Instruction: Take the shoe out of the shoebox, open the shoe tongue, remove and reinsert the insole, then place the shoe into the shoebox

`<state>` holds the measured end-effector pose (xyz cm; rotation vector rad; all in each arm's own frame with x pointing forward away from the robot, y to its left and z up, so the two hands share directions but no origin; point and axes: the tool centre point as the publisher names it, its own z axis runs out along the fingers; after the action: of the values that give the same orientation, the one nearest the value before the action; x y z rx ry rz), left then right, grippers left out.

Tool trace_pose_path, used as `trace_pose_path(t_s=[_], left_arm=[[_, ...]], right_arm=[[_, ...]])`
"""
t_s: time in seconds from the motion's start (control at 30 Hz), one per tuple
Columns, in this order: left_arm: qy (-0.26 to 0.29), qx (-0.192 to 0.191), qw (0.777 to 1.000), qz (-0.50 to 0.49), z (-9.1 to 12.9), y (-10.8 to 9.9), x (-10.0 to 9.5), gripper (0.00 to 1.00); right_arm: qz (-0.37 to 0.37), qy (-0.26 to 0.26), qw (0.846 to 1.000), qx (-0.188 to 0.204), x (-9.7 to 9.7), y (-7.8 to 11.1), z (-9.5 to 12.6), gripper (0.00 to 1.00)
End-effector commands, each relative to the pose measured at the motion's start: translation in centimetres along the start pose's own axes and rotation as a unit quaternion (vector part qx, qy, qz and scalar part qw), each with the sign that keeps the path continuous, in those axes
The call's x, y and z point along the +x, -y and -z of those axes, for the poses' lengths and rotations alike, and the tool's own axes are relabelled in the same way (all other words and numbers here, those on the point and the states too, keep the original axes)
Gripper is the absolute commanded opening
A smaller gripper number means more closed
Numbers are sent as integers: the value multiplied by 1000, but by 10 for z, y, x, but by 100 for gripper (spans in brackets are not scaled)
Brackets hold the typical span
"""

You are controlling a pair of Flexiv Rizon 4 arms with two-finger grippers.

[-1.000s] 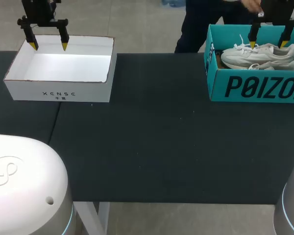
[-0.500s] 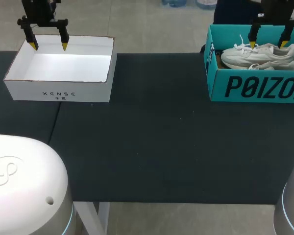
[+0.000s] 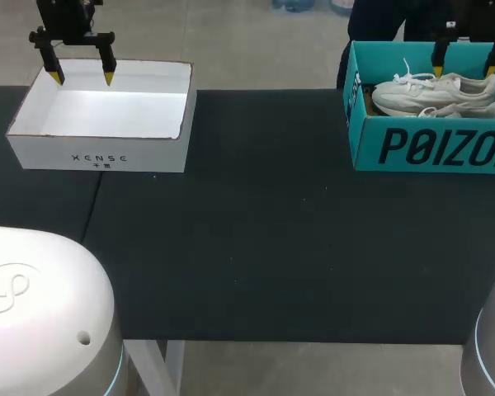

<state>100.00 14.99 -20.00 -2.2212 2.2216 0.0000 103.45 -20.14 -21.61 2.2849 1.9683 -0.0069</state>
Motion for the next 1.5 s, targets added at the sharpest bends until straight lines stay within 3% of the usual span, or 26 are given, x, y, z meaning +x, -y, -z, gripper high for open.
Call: trace_pose_path(t_s=[0.03, 0.3, 0.8, 1.0, 1.07, 1.23, 1.5], left_arm=[[0, 0, 1000, 0, 0, 0, 0, 100], [0, 0, 1000, 0, 0, 0, 0, 100], [0, 0, 1000, 0, 0, 0, 0, 100], [0, 0, 1000, 0, 0, 0, 0, 100], [0, 0, 1000, 0, 0, 0, 0, 100], [0, 0, 1000, 0, 0, 0, 0, 100], [0, 0, 1000, 0, 0, 0, 0, 100]], right_arm=[[-15, 5, 1000, 12, -14, -16, -22, 100], [-27, 32, 999, 32, -53, -17, -52, 100], [-27, 32, 999, 32, -53, -17, -52, 100], [-20, 6, 1000, 10, -78, -19, -55, 100], [-16, -18, 1000, 18, -89, -20, -60, 100], [-30, -18, 999, 23, -102, -22, -75, 100], [-28, -6, 999, 20, -98, -21, -100, 100]])
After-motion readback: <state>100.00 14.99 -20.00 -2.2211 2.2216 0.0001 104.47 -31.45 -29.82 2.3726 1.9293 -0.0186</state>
